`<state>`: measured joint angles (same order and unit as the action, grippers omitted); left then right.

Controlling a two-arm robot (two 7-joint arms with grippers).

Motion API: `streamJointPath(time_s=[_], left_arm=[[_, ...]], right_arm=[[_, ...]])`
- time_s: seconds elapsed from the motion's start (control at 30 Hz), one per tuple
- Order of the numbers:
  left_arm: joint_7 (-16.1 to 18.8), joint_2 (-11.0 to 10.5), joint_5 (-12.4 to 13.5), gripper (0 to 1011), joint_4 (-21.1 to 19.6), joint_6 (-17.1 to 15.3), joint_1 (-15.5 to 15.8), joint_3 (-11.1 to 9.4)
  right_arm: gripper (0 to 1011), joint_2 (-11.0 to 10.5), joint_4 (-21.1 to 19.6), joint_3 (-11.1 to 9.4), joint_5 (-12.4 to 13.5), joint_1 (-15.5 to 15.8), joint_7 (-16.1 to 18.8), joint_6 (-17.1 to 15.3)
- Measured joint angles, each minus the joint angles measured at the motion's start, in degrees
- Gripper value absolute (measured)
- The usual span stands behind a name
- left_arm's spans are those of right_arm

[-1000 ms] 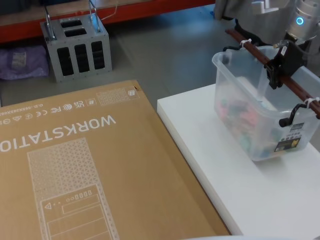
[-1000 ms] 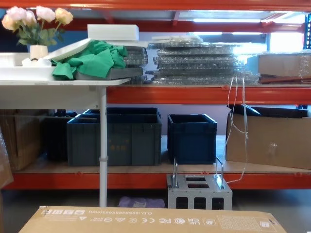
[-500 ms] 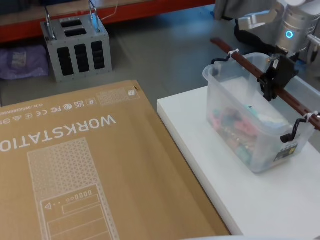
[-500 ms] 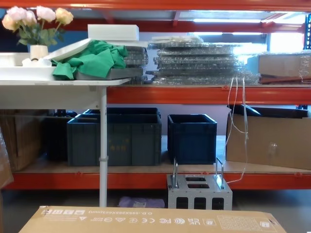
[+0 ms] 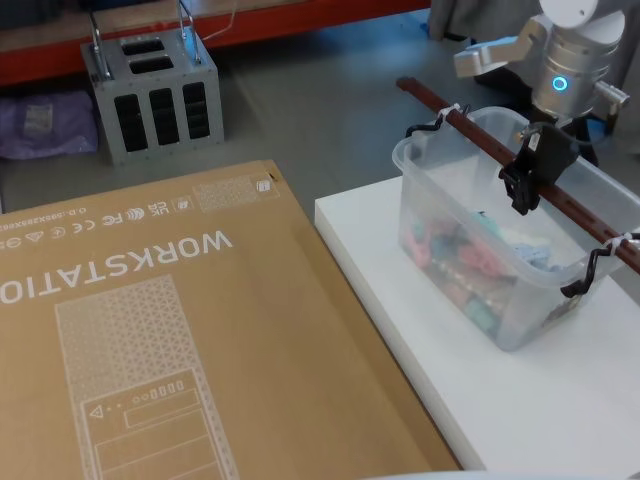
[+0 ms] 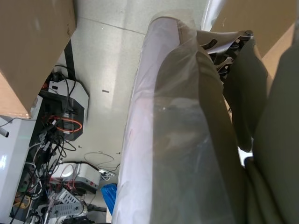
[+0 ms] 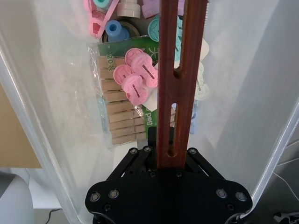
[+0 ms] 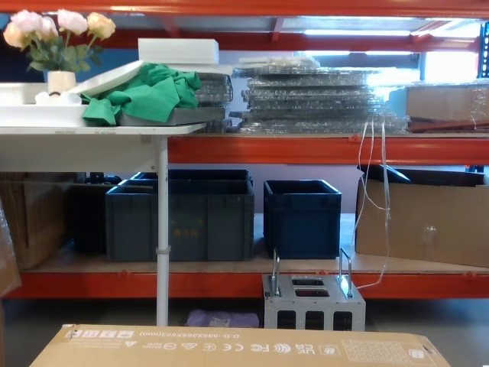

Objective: Use one hand to grasp the basket and place it at the designated location.

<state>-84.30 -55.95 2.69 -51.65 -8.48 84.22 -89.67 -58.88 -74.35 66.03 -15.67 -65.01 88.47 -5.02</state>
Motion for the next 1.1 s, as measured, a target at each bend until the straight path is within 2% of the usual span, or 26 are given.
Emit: streamJointPath(time_s=[0.57, 1.1], left_arm=[[0.00, 0.00, 0.00, 0, 0.00, 0.00, 0.00, 0.00], [0.00, 0.00, 0.00, 0, 0.00, 0.00, 0.00, 0.00]], right_arm=[[111, 3.36, 3.22, -0.84, -1.91, 0.25, 0.94, 2.76], [111, 4.43, 4.38, -0.84, -2.48, 0.51, 1.06, 3.23]])
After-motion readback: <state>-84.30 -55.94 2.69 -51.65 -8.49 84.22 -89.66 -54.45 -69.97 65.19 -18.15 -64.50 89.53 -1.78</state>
